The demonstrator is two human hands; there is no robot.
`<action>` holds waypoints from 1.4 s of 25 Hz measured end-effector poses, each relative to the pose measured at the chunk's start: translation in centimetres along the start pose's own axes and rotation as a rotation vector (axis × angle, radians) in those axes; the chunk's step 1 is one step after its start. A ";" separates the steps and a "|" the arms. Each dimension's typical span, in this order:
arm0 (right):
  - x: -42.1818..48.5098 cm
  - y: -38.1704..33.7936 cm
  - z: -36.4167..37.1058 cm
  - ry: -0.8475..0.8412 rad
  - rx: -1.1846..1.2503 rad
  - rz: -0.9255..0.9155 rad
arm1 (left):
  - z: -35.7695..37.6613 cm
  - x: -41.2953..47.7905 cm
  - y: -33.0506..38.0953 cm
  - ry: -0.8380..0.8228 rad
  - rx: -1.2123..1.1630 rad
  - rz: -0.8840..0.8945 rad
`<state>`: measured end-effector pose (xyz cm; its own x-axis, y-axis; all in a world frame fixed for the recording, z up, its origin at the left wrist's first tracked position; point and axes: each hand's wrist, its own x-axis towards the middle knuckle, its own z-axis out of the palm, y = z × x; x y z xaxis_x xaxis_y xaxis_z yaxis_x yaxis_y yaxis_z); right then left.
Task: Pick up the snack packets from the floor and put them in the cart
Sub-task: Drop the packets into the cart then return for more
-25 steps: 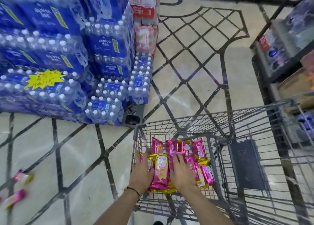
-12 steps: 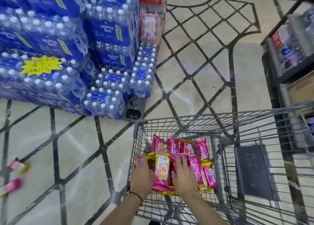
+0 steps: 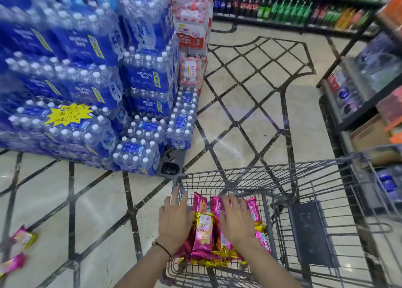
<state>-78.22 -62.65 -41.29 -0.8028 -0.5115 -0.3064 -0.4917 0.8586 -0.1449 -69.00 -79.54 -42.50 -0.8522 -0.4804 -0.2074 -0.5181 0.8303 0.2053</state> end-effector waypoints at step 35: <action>-26.6 -64.8 -4.2 0.186 -0.202 -1.195 | -23.1 -47.8 -51.1 0.331 -0.011 -0.913</action>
<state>-26.39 -104.83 -19.81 0.1609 -0.9851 0.0601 -0.9821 -0.1659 -0.0890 -3.49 -105.51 -21.01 -0.0980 -0.9951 -0.0122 -0.9895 0.0961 0.1081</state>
